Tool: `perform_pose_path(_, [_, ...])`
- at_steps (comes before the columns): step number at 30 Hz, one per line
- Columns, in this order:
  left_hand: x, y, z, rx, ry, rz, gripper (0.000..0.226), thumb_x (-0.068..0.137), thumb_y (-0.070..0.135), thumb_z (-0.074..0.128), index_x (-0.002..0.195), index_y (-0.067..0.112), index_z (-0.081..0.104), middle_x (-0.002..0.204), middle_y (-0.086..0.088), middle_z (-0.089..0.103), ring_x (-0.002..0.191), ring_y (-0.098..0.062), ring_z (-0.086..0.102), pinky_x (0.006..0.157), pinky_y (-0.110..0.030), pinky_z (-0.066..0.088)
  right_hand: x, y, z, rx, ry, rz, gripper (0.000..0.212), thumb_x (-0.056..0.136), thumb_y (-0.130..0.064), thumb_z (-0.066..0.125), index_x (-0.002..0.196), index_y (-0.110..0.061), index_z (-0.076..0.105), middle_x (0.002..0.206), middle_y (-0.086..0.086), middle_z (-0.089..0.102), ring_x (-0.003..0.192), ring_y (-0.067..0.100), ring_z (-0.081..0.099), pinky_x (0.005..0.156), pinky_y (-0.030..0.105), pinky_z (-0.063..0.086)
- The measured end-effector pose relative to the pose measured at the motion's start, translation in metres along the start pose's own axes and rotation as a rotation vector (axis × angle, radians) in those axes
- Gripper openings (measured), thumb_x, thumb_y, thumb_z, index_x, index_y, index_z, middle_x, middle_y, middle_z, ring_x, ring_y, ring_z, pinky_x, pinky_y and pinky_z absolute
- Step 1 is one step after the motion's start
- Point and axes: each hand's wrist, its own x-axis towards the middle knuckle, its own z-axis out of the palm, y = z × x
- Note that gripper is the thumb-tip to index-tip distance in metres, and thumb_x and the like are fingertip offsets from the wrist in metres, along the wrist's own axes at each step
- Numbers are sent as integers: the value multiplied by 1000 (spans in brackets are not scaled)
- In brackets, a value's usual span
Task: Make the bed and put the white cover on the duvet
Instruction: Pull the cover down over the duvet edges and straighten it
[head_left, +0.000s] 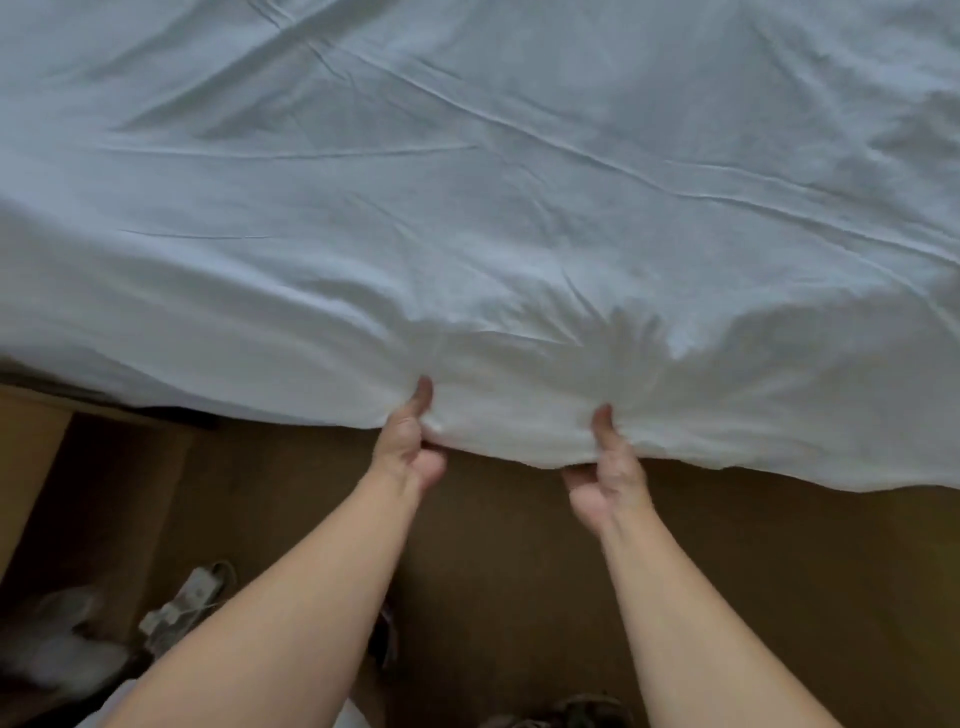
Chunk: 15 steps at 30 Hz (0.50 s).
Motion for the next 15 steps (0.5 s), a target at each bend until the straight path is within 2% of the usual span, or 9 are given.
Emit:
perform_pose_path(2, [4,4,-18,25,-106,-51,44,96,21,66,136,4,60,124,-17,70,120,-33,65,98,-46,55,-10,50,33,-15,-196,78,55,82,-33,71,131,-11,60,127,14,69,116,32,67,105,50,48])
perform_pose_path(3, [8,15,-27,13,-125,-49,47,95,22,67,138,4,58,128,-18,68,121,-33,65,101,-46,54,-11,78,54,-19,-230,104,51,83,-34,68,127,-9,62,125,15,70,114,31,68,103,47,50])
perform_pose_path(6, [37,93,-62,-148,-140,2,61,87,36,76,136,6,59,130,-20,67,122,-38,63,108,-55,46,0,142,108,19,-97,78,44,88,-23,71,129,-10,62,120,15,72,110,31,70,101,48,53])
perform_pose_path(9, [72,170,-107,-144,-21,63,49,90,29,75,131,6,63,125,-19,70,112,-35,69,96,-55,54,16,166,120,105,69,30,46,91,-18,70,135,-11,59,116,15,73,112,33,69,100,54,52])
perform_pose_path(12, [70,175,-136,-72,-18,-45,53,88,20,73,137,2,59,128,-19,68,119,-34,65,108,-53,47,10,202,137,113,-65,111,46,94,-28,66,138,-13,57,125,14,70,119,34,65,107,55,45])
perform_pose_path(14, [65,185,-147,-91,-71,-95,52,86,15,73,134,1,61,127,-19,68,121,-33,64,111,-51,45,14,250,171,66,-203,201,52,92,-34,64,139,-11,55,134,16,64,127,34,60,113,52,39])
perform_pose_path(15, [67,204,-152,-90,-76,-89,49,86,15,72,132,2,62,127,-18,69,120,-32,65,110,-50,45,17,275,191,52,-212,223,55,92,-34,64,140,-10,54,136,16,63,128,34,59,115,50,38])
